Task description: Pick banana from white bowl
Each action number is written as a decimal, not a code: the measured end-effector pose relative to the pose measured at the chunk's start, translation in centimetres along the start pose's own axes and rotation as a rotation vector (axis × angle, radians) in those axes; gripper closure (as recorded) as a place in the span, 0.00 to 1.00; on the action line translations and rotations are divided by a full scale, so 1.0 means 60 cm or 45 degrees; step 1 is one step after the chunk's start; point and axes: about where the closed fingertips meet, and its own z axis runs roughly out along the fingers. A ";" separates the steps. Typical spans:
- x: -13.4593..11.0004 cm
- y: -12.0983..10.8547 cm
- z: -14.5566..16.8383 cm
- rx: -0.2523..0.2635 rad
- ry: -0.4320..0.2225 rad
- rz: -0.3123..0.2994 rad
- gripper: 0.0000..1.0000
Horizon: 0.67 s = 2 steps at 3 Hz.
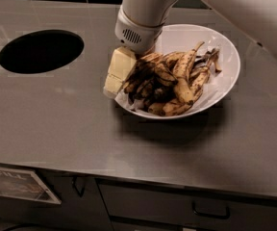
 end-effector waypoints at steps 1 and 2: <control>0.009 0.000 0.002 0.008 -0.008 0.015 0.00; 0.012 -0.003 0.003 0.010 -0.020 0.022 0.19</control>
Offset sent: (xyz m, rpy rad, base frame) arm 0.0022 -0.0121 -0.0032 0.0295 -0.0138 -0.0279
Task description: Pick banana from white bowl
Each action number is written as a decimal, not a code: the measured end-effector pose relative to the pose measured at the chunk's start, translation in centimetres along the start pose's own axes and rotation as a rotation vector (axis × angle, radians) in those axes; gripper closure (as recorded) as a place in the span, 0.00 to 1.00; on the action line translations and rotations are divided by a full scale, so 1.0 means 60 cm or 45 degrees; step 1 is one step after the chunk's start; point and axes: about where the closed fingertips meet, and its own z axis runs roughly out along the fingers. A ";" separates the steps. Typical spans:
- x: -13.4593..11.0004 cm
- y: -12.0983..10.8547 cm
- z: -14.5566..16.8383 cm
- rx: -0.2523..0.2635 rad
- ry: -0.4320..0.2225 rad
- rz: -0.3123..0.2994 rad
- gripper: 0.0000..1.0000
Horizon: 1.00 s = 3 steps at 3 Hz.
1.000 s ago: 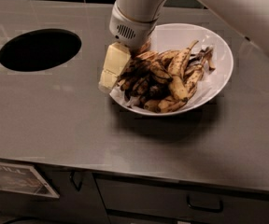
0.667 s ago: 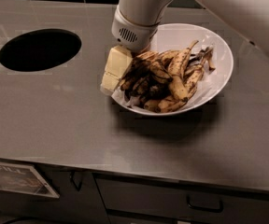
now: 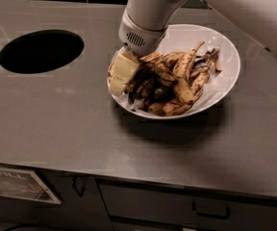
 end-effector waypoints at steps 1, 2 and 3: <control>0.000 0.000 0.000 0.000 0.000 0.000 0.42; 0.000 0.000 -0.001 0.001 0.000 0.000 0.66; -0.004 0.002 -0.012 0.013 -0.006 -0.008 0.61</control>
Offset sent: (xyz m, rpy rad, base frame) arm 0.0000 0.0000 0.0000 0.0000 0.0000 0.0000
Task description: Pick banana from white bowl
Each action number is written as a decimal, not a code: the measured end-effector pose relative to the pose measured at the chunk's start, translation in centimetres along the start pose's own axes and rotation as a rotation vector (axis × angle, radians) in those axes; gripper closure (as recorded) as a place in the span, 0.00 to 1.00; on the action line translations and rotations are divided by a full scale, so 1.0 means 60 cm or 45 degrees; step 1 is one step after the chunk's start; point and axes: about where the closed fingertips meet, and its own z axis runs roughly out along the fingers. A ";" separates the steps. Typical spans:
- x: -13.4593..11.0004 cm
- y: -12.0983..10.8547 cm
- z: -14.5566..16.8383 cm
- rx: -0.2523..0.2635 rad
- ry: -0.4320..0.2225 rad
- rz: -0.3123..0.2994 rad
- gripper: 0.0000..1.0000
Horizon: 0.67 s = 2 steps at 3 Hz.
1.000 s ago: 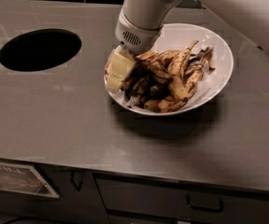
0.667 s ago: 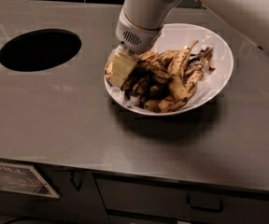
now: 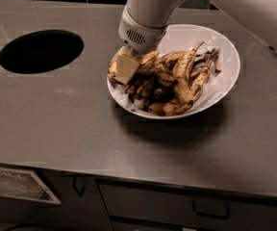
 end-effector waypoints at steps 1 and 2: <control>0.002 0.001 -0.010 0.011 -0.004 0.004 0.38; 0.005 0.001 -0.010 0.009 -0.004 0.008 0.29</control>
Offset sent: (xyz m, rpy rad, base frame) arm -0.0052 -0.0130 0.0037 0.0082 0.0016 -0.0232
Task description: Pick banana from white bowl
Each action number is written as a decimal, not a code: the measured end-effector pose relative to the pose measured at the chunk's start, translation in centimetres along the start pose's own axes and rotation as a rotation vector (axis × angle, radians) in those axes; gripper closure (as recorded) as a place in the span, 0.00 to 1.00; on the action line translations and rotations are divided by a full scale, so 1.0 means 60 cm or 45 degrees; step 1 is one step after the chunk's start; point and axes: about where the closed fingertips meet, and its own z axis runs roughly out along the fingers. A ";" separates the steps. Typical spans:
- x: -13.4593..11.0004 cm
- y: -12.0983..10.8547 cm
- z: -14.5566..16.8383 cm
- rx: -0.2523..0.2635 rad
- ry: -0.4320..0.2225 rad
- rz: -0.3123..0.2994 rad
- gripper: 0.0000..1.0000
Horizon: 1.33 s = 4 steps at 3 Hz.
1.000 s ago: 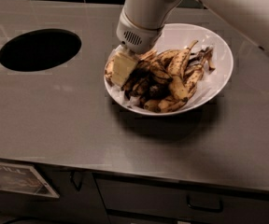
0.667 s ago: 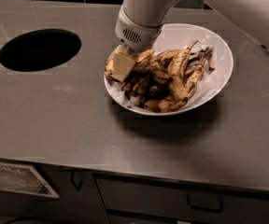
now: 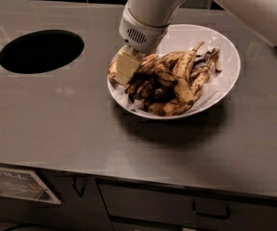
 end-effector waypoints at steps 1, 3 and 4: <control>0.006 0.002 -0.021 0.022 -0.011 0.007 0.48; 0.008 0.004 -0.055 0.055 -0.052 0.006 0.95; 0.003 0.004 -0.061 0.054 -0.072 -0.006 1.00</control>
Offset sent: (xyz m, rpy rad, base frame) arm -0.0160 -0.0188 0.0395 0.0346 -0.0720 -0.0265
